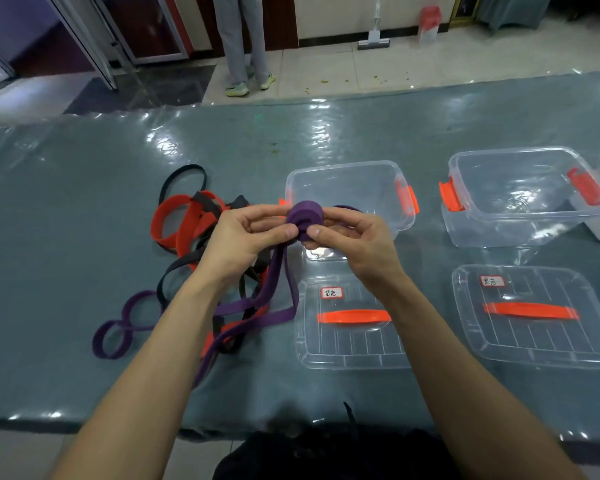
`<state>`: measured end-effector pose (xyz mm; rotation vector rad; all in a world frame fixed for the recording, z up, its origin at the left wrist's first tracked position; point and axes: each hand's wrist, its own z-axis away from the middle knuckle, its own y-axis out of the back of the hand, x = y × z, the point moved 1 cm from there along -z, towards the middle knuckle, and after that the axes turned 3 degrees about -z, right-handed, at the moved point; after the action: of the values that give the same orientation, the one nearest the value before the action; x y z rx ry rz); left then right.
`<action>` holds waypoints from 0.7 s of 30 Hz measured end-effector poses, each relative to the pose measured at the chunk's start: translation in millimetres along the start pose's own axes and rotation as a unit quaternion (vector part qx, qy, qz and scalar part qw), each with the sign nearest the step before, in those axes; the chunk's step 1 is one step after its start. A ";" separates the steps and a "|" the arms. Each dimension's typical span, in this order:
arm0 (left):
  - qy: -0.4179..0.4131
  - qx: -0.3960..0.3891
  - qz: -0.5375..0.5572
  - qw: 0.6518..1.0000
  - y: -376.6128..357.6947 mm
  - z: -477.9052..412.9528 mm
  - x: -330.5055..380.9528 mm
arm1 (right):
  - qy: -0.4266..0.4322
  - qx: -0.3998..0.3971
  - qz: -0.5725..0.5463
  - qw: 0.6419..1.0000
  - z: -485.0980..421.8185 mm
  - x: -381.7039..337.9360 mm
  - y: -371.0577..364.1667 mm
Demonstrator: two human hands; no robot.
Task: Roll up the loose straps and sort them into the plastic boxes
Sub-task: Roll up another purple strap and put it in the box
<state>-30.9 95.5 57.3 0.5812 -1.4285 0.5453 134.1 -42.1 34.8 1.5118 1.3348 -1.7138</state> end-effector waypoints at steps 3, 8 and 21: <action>0.038 -0.024 0.012 0.999 5.9 1.5 -1.7 | -0.005 0.015 -0.021 1.000 3.5 6.8 -9.0; -0.005 -0.038 -0.060 0.997 16.1 9.6 -3.3 | -0.028 -0.011 0.016 0.999 14.8 12.8 -13.0; -0.014 -0.147 -0.194 0.970 30.0 9.9 9.4 | -0.033 -0.036 0.214 0.976 29.6 -3.7 -20.0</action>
<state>-57.5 111.4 68.6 0.6094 -1.3454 0.0120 104.6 -61.1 42.4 1.5499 0.9390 -1.4119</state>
